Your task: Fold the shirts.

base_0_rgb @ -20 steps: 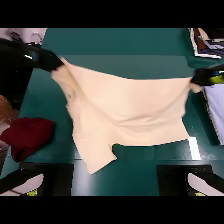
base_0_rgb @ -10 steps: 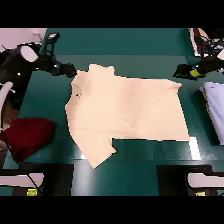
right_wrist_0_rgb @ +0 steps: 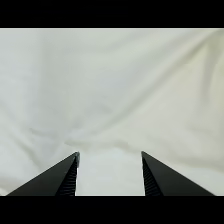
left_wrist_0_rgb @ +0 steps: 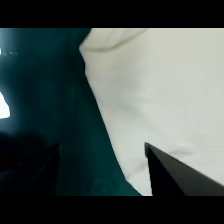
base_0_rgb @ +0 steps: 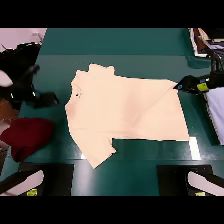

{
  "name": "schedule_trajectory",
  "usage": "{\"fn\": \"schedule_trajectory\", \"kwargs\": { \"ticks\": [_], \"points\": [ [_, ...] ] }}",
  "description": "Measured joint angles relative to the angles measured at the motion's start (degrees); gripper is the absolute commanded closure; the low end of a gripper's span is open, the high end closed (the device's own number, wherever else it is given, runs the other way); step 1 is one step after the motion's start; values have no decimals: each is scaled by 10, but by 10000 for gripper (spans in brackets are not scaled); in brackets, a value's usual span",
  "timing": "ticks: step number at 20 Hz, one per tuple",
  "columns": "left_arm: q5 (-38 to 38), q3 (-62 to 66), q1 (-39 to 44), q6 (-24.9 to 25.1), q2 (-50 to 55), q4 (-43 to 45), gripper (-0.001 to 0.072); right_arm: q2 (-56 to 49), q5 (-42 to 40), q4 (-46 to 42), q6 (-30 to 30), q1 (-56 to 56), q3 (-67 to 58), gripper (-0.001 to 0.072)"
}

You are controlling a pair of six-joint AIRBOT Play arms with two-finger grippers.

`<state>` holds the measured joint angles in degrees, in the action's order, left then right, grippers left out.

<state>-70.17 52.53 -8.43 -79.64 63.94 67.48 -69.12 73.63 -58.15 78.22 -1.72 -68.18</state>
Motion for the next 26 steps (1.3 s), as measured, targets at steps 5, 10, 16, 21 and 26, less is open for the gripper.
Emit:
{"fn": "schedule_trajectory", "kwargs": {
  "ticks": [5,10,16,21,26],
  "points": [
    [38,-179,37,-18,-73,-50,98,75,-23,24,-6,-4,61,264],
    [96,-245,98,-56,-90,-88,98,126,-27,30,-7,-5,75,264],
    [159,-255,117,-76,-90,-113,682,177,-2,10,-6,-12,80,264],
    [156,-208,120,-62,-92,-133,682,216,70,-75,1,-116,164,258],
    [139,-177,120,-45,-92,-138,682,236,73,-137,3,-263,323,258]
  ]
}}
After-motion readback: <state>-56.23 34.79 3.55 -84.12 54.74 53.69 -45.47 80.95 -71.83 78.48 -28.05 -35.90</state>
